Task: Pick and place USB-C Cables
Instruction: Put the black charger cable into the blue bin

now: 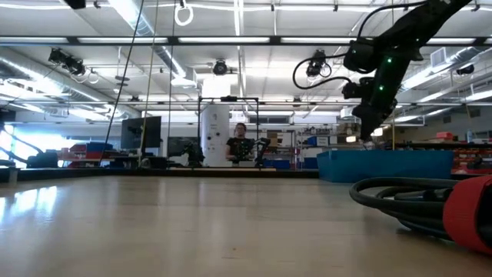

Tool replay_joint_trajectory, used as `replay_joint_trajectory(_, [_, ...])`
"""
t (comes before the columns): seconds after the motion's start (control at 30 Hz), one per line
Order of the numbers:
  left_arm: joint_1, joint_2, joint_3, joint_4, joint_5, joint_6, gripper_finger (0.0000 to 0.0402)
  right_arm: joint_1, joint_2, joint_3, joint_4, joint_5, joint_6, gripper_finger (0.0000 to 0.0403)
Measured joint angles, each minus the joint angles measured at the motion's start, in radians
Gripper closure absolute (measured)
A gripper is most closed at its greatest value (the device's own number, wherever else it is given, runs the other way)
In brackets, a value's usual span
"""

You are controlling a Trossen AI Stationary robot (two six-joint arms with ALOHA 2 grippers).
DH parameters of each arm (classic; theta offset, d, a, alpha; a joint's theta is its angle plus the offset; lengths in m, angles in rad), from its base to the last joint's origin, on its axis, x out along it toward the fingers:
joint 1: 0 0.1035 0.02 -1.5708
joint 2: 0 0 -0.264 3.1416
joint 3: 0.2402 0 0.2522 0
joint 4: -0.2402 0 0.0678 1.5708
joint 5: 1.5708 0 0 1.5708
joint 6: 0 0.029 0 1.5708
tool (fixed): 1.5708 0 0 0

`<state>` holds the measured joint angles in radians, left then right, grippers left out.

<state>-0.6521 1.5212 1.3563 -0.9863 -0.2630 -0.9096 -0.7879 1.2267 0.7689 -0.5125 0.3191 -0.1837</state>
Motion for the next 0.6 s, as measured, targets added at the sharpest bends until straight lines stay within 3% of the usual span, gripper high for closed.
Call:
replay_joint_trajectory(0.3, [-0.074, 0.026, -0.02, -0.05, 0.06, -0.131, 0.0214, 0.002, -0.031, 0.0, 0.009, 0.03, -0.005, 0.0155])
replay_joint_trajectory(0.6, [-0.144, 0.075, -0.022, -0.021, 0.186, -0.241, 0.0214, 0.092, -0.146, 0.0, 0.021, -0.182, 0.027, 0.0122])
